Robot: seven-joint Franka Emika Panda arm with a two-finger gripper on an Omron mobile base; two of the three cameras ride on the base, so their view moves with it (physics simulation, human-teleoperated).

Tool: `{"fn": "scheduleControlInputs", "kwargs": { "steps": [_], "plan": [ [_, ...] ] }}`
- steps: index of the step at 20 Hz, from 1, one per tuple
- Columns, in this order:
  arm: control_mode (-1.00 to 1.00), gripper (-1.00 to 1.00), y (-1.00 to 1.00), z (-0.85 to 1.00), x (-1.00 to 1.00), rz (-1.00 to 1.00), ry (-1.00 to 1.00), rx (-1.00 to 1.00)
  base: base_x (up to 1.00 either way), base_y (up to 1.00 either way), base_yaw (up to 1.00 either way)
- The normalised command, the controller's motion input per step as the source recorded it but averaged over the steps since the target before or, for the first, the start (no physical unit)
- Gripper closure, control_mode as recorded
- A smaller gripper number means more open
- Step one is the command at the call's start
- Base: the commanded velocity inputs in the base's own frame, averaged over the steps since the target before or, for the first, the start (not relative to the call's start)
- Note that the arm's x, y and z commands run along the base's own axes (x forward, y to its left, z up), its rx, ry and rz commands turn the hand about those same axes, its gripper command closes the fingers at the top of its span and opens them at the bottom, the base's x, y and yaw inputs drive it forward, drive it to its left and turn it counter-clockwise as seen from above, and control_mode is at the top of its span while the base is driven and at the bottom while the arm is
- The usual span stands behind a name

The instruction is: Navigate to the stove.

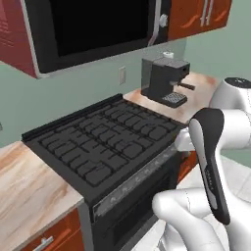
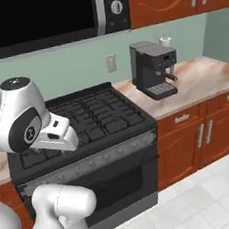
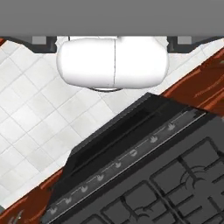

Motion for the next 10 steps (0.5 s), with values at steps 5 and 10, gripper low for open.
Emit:
{"fn": "scheduleControlInputs", "kwargs": {
  "steps": [5,10],
  "plan": [
    [1.00,-1.00,0.00,0.00,0.00,0.00,0.00,0.00,0.11,-0.18,0.90],
    [1.00,-1.00,0.00,0.00,0.00,0.00,0.00,0.00,0.15,-0.31,0.51]
  ]
}}
